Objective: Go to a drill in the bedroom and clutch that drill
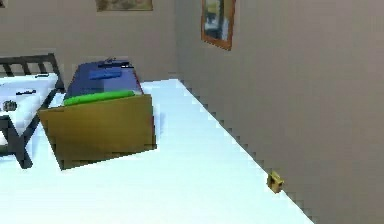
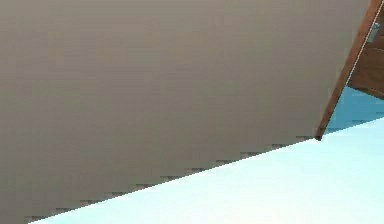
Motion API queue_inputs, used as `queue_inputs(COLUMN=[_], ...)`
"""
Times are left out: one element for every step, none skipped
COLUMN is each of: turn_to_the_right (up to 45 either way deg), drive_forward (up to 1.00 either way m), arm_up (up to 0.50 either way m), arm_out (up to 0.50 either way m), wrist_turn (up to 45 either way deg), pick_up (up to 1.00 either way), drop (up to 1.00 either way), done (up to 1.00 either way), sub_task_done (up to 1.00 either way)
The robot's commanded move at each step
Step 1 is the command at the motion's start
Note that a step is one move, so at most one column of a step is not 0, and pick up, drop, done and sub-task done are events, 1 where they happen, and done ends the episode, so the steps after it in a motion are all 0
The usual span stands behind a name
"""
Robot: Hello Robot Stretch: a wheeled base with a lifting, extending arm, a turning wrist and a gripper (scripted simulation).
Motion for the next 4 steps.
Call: queue_inputs(turn_to_the_right=[0.0,-3.0,0.0,15.0], drive_forward=[1.00,0.00,0.35,0.00], arm_up=[0.00,0.00,0.00,0.00], arm_out=[0.00,0.00,0.00,0.00], wrist_turn=[0.0,0.0,0.0,0.0], pick_up=[0.00,0.00,0.00,0.00], drop=[0.00,0.00,0.00,0.00], done=[0.00,0.00,0.00,0.00], sub_task_done=[0.00,0.00,0.00,0.00])
